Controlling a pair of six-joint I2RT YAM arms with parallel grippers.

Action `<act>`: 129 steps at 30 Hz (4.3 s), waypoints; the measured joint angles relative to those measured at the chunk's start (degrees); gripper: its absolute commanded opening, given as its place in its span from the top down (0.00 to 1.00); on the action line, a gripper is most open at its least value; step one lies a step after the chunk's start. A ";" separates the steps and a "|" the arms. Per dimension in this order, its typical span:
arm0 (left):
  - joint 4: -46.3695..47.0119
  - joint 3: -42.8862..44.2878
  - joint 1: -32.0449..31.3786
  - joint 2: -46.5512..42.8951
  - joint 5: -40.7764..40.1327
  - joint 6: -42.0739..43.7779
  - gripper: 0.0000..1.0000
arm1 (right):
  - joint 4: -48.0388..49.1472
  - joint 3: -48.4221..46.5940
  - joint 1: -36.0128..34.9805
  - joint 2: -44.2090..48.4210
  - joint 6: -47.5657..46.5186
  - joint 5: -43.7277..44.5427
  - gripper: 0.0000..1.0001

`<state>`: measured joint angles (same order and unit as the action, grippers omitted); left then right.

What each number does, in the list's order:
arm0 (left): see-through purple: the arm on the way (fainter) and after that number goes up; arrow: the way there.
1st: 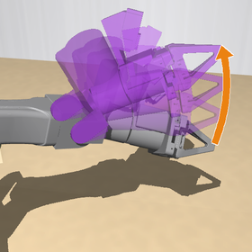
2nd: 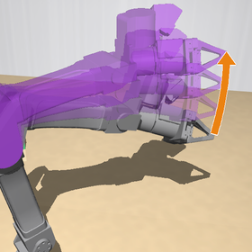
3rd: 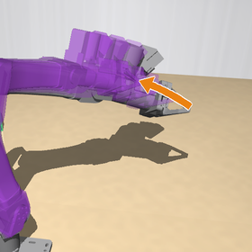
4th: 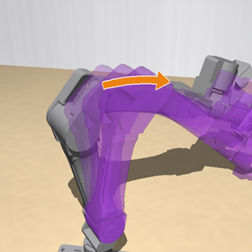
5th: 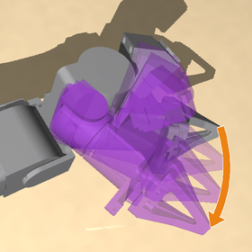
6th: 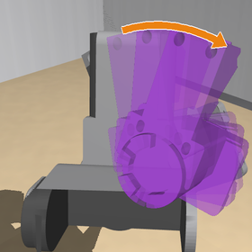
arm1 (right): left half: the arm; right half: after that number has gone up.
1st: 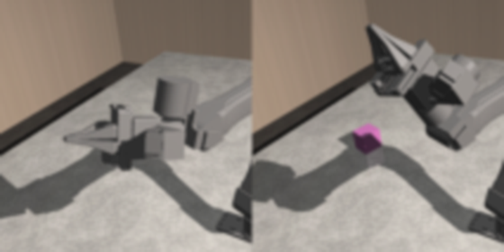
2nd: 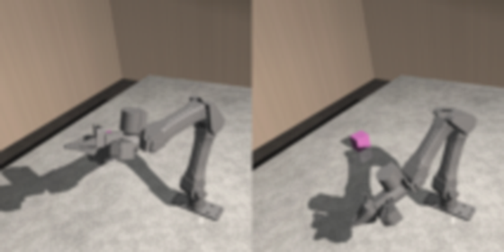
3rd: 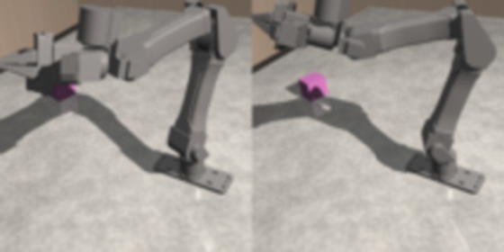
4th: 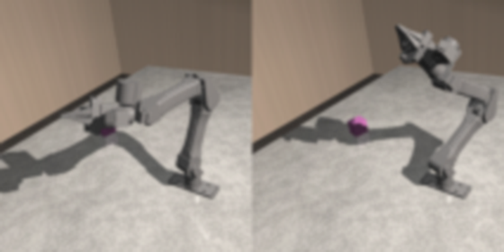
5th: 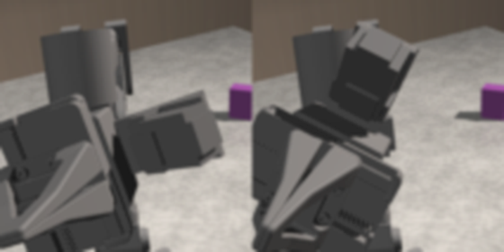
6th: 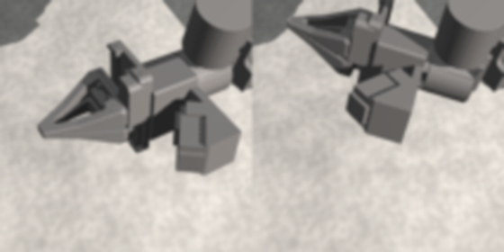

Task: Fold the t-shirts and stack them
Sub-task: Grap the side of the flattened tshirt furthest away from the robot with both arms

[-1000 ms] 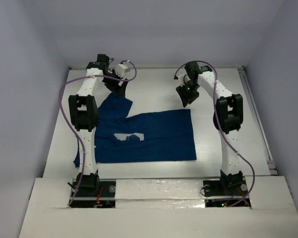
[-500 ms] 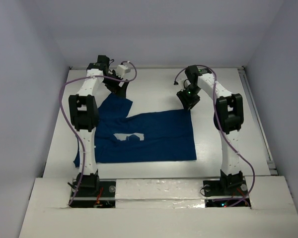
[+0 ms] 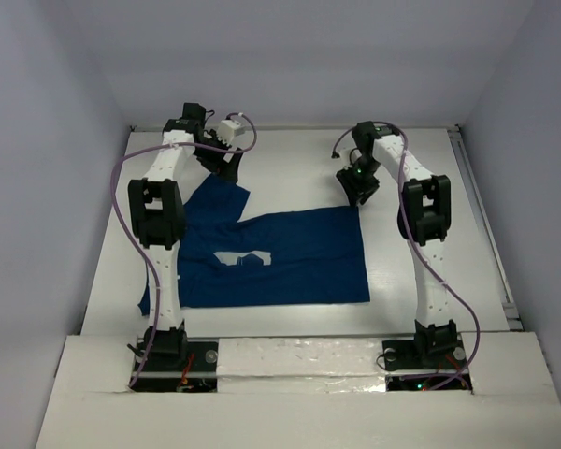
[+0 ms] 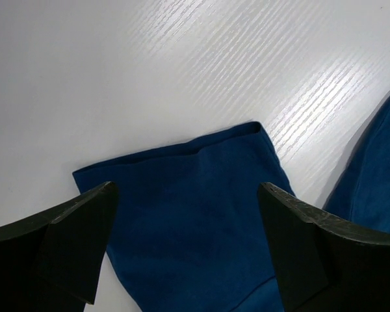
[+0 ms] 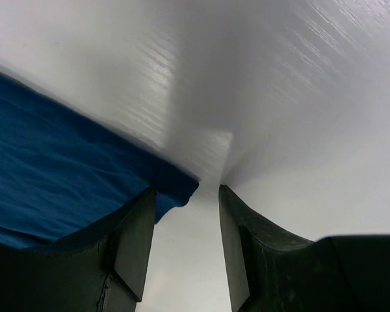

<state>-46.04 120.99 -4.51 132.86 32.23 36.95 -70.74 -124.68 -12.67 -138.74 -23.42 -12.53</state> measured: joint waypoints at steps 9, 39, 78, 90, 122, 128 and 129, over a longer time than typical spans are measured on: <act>-0.02 0.00 0.00 0.00 0.15 0.00 0.14 | -4.37 -3.85 0.26 -2.73 -2.47 -2.64 0.51; 7.61 -0.83 -1.22 0.57 -12.46 -4.02 0.14 | -4.66 2.16 0.11 -0.85 -3.37 -7.26 1.00; -0.17 10.88 6.67 11.37 0.22 -9.29 0.23 | 0.48 13.11 -2.10 4.90 -3.28 -10.54 1.00; -3.52 10.71 8.11 11.41 4.72 -6.23 0.31 | 1.33 14.16 -3.17 5.55 -3.10 -10.54 1.00; 4.70 3.65 8.15 9.27 5.35 -9.51 1.00 | 9.07 18.45 -3.61 9.42 1.20 -2.89 1.00; 8.61 3.58 8.15 7.28 4.31 -12.37 1.00 | 12.09 18.47 -3.61 10.47 2.71 2.45 1.00; 9.73 3.58 8.15 6.45 4.09 -12.98 1.00 | 12.48 18.45 -3.61 10.62 2.86 3.23 1.00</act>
<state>-36.32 124.57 3.64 139.31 36.32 23.97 -58.26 -106.24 -16.27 -128.11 -20.56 -9.30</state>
